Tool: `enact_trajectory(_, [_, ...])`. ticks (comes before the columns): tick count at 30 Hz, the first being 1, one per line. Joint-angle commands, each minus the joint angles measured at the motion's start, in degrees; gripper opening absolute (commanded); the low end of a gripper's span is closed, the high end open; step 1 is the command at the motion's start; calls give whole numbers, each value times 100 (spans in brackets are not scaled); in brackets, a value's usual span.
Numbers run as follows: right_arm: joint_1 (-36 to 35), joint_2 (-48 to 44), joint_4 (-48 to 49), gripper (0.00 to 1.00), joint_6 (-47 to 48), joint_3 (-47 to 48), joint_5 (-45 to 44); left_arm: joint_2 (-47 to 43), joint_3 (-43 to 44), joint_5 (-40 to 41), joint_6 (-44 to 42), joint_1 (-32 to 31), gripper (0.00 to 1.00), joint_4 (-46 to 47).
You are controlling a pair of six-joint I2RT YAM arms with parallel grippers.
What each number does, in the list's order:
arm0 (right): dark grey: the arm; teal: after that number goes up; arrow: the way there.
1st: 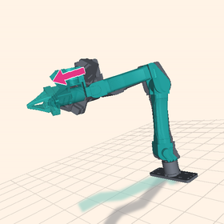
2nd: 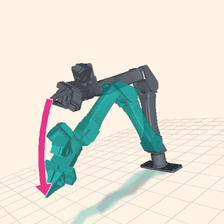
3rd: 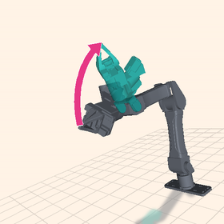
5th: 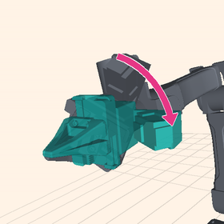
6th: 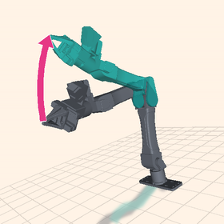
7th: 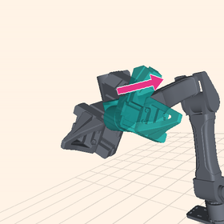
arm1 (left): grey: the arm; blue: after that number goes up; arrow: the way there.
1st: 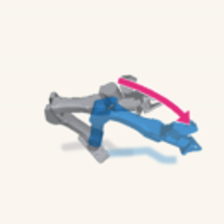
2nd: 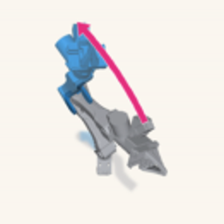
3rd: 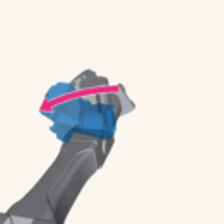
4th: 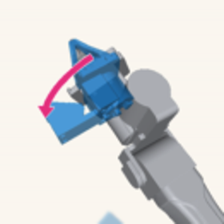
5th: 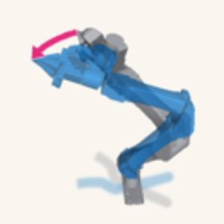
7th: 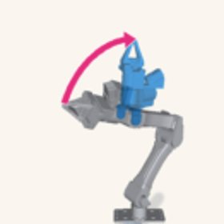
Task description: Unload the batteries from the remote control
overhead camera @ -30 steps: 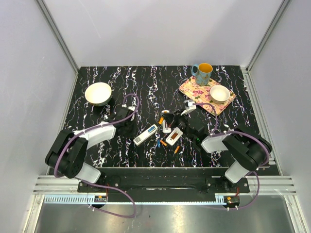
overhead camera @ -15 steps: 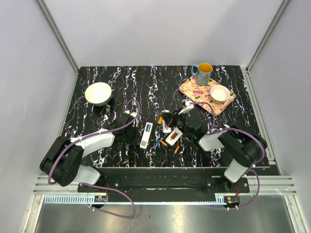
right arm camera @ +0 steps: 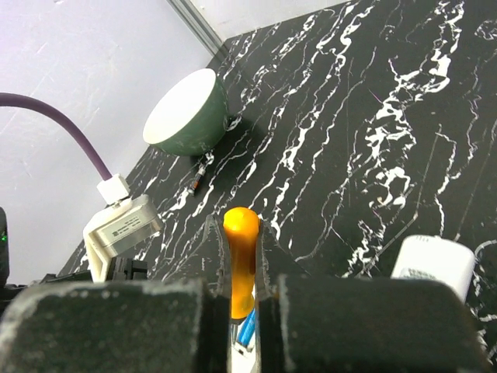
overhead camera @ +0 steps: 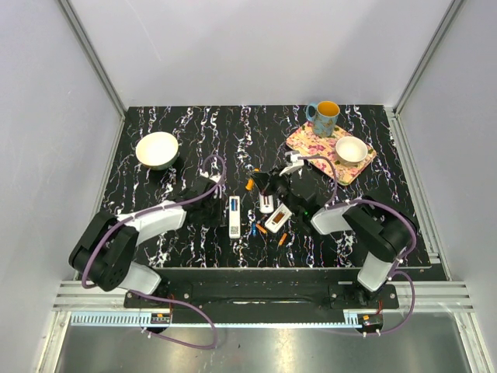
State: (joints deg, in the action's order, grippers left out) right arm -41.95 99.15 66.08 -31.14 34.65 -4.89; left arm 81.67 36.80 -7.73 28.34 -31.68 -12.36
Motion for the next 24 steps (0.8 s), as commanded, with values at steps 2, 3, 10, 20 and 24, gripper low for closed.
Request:
enact_trajectory(2, [-32,314,-8,0,116,638,84,296,486,-27,-74,328,0,84])
enact_trajectory(3, [-32,393,-8,0,116,691,102,358,530,-71,-91,355,0,137])
enact_trajectory(10, [-32,667,-359,0,38,964,-38,850,829,-168,-153,444,0,251])
enact_trajectory(20, [-32,991,-263,0,-252,1034,-4,1237,820,-344,-48,435,0,603])
enact_trajectory(24, [-32,1053,-298,0,-323,1061,5,1237,812,-300,-83,444,0,568])
